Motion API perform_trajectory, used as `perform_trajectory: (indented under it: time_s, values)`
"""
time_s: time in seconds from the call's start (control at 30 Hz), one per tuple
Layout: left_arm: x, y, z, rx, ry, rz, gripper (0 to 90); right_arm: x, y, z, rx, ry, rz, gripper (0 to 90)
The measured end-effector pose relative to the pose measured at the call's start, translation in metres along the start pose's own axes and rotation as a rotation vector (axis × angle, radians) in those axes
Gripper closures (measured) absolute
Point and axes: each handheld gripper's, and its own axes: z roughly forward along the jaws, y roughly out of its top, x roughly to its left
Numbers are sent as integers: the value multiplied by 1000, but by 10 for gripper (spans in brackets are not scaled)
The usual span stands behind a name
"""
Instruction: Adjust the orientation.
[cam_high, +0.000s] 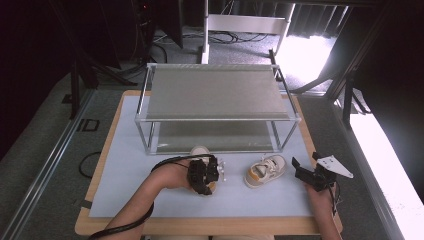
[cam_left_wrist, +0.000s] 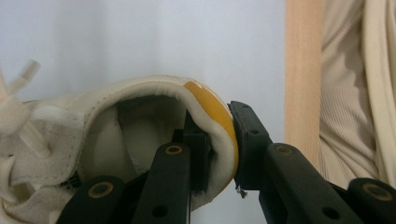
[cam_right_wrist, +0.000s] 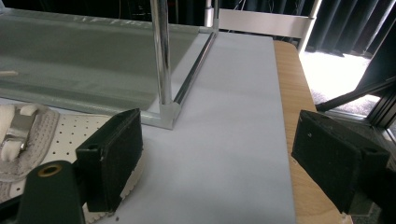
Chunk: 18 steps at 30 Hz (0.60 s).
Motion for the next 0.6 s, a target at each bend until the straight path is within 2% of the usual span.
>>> perform_trajectory:
  time_s: [0.13, 0.27, 0.37, 0.43, 0.5, 0.53, 0.6]
  values:
    - [-3, 4, 5, 29, -38, 62, 773, 0, 0, 0, -1, 1, 1, 159]
    - [-4, 2, 10, 49, -54, 83, 768, 0, 0, 0, -2, 1, 1, 158]
    - [-3, 0, 14, 58, -54, 68, 762, 0, 0, 0, -1, 2, -1, 159]
    - [-4, -2, 14, 41, -59, 44, 758, 0, 0, 0, 0, 1, -3, 159]
    - [-3, -3, 14, 35, -56, 50, 755, 0, 0, 0, 0, 2, -2, 159]
    - [-2, -5, 13, 31, -39, 43, 755, 0, 0, 0, 2, 0, -5, 159]
    - [-2, -5, 12, 35, -32, 27, 713, 1, 0, 0, 0, -2, -11, 159]
